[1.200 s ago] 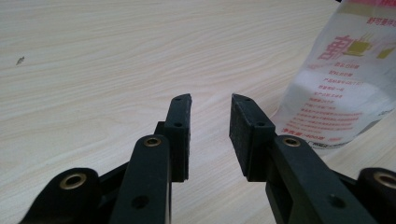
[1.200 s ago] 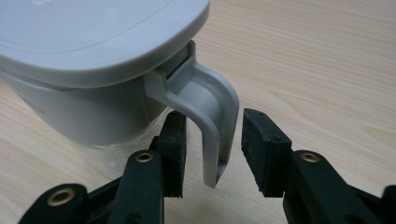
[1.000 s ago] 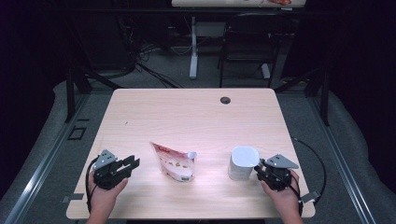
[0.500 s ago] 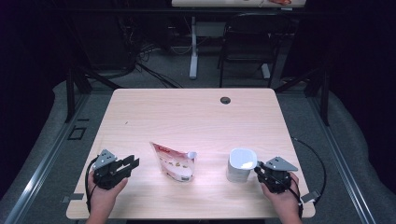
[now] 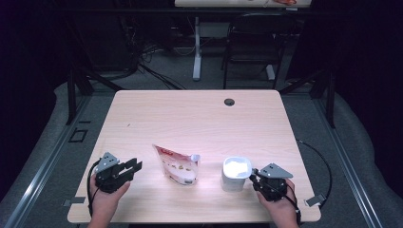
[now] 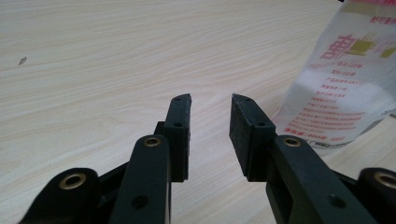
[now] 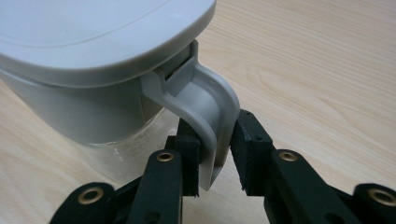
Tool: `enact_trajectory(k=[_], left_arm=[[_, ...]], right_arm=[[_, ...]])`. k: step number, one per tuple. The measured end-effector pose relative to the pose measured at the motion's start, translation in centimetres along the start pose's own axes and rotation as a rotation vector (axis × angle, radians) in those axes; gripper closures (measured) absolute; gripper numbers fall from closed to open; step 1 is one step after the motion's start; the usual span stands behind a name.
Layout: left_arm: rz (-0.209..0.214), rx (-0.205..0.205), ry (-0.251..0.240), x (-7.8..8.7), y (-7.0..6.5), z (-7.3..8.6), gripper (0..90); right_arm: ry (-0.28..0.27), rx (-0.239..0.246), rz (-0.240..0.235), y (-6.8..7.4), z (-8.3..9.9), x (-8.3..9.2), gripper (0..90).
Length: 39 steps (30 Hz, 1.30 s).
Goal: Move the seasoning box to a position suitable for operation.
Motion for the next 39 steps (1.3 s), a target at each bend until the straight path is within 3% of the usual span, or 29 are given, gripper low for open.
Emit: enact_trajectory(k=[8,15,27,39], left_arm=[[0.001,-0.001,0.001,0.0,0.0,0.0,69.2],[0.001,0.008,-0.011,0.0,0.0,0.0,69.0],[0.002,0.001,0.003,-0.2,-0.1,0.2,68.4],[-0.009,0.022,0.007,-0.2,0.3,0.2,66.0]], right_arm=[[-0.001,0.004,-0.06,1.6,-0.3,0.3,71.5],[-0.007,-0.008,-0.084,2.1,-0.2,0.7,70.1],[-0.021,0.002,-0.099,2.1,-0.5,1.5,67.1],[-0.063,0.011,-0.126,1.9,-1.3,3.7,63.7]])
Point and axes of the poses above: each handheld gripper's, and its own axes: x roughly backward along the jaws, z roughly out of its underside, y roughly to its left, the point moved 7 cm from there along -x, roughly forward along the jaws, and after that the axes turned 12 degrees about x, right-handed, at the moved point
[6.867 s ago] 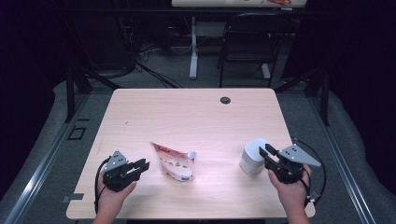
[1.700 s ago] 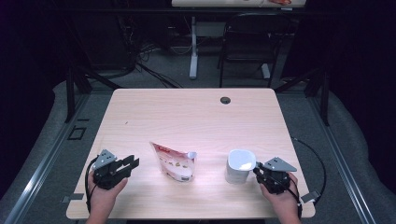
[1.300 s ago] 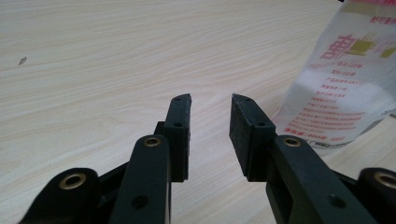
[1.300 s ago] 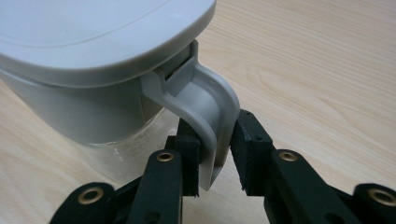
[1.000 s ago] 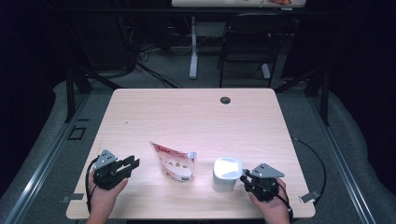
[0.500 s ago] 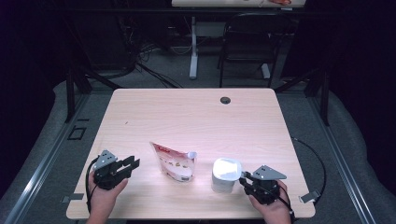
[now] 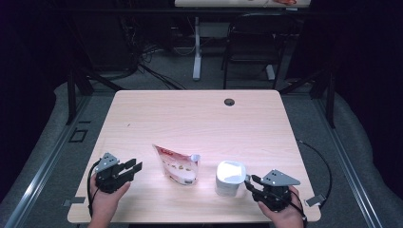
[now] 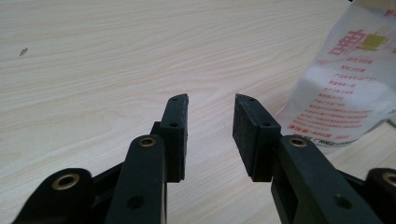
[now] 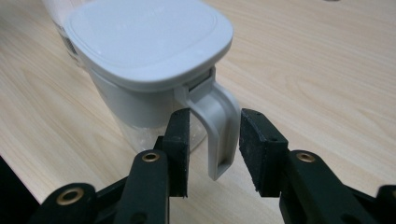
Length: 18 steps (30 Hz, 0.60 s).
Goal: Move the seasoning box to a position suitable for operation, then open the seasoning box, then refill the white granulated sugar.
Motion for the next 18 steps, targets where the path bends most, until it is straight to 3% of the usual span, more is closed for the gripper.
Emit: enact_trajectory(k=[4,18], left_arm=[[-0.004,0.007,-0.003,0.0,0.1,0.0,65.9],[-0.01,0.014,-0.006,-0.1,0.1,0.0,64.9]], right_arm=[[-0.028,-0.023,0.027,-0.4,-0.4,0.5,63.5],[-0.012,-0.049,0.062,-1.8,-0.3,0.8,71.0]])
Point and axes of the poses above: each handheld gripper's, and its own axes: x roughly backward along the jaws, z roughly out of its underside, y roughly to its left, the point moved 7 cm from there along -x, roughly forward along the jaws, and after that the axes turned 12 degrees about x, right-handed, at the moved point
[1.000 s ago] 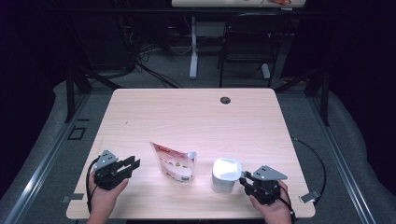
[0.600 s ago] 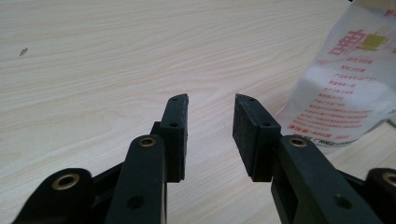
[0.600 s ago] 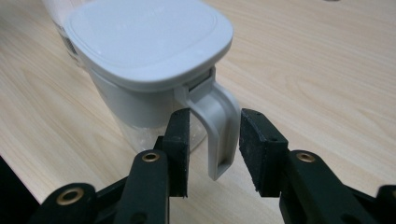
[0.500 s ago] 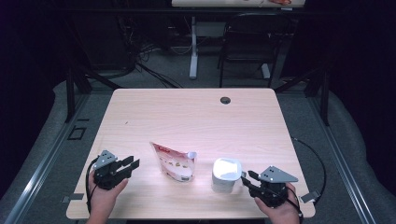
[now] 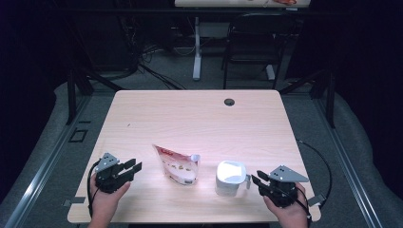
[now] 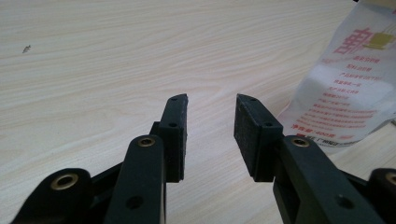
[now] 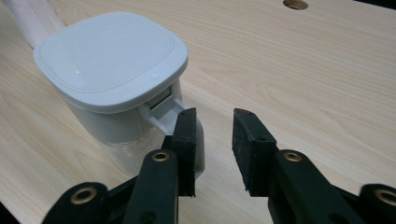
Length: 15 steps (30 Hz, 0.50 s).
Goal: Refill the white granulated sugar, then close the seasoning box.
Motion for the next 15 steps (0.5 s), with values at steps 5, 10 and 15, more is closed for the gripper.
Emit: enact_trajectory(k=[5,10,15], left_arm=[[0.0,0.004,-0.001,0.0,0.0,0.0,64.6],[0.0,0.003,-0.002,0.0,0.1,0.0,64.5],[-0.003,0.003,0.005,0.1,0.2,0.0,64.3]], right_arm=[[0.012,-0.003,0.0,-0.3,-0.3,0.1,72.6],[0.015,-0.003,0.007,-0.7,-0.8,0.2,79.0],[0.01,0.011,-0.008,-0.8,-1.7,0.5,83.9]])
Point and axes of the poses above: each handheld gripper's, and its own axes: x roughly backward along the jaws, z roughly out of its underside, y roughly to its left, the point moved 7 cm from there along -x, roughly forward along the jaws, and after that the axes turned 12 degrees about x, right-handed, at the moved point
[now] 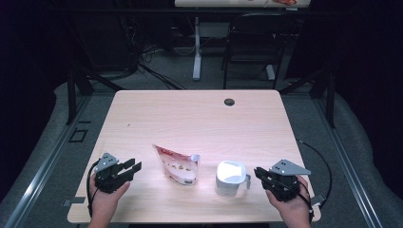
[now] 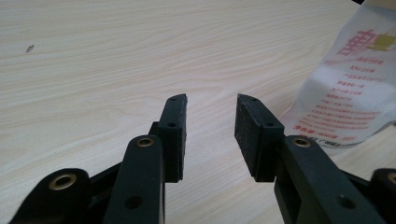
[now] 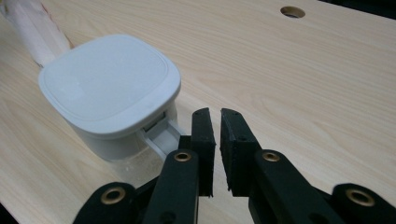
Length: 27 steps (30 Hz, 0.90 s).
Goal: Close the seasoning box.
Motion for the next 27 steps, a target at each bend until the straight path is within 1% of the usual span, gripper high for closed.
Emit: enact_trajectory(k=[4,9,13,16,19,21,26,27], left_arm=[[-0.002,0.001,-0.001,0.0,0.0,0.0,64.0],[-0.002,0.002,0.001,0.0,0.1,0.0,63.7],[-0.005,0.008,-0.011,-0.1,0.2,0.0,62.6],[-0.007,0.01,-0.012,-0.1,0.2,0.0,61.7],[-0.009,0.009,-0.015,-0.2,0.2,0.0,61.0],[-0.007,-0.001,-0.005,-0.2,0.2,0.1,60.6],[-0.009,-0.001,-0.006,-0.2,0.2,0.1,60.1],[-0.011,0.006,-0.013,-0.2,0.2,0.0,60.0]], right_arm=[[-0.004,0.021,-0.01,0.0,-1.0,0.1,84.3],[-0.005,0.024,-0.03,-0.1,-2.4,-0.3,86.6],[-0.01,0.036,-0.039,0.1,-3.3,-0.7,88.9],[-0.018,0.036,-0.059,0.5,-3.5,-0.8,90.0],[-0.003,0.045,-0.075,0.9,-3.3,-0.9,90.0],[-0.001,0.048,-0.082,1.2,-3.2,-0.9,90.0],[-0.001,0.047,-0.094,1.7,-3.0,-0.9,90.0],[0.0,0.048,-0.098,1.8,-3.0,-0.9,90.0]])
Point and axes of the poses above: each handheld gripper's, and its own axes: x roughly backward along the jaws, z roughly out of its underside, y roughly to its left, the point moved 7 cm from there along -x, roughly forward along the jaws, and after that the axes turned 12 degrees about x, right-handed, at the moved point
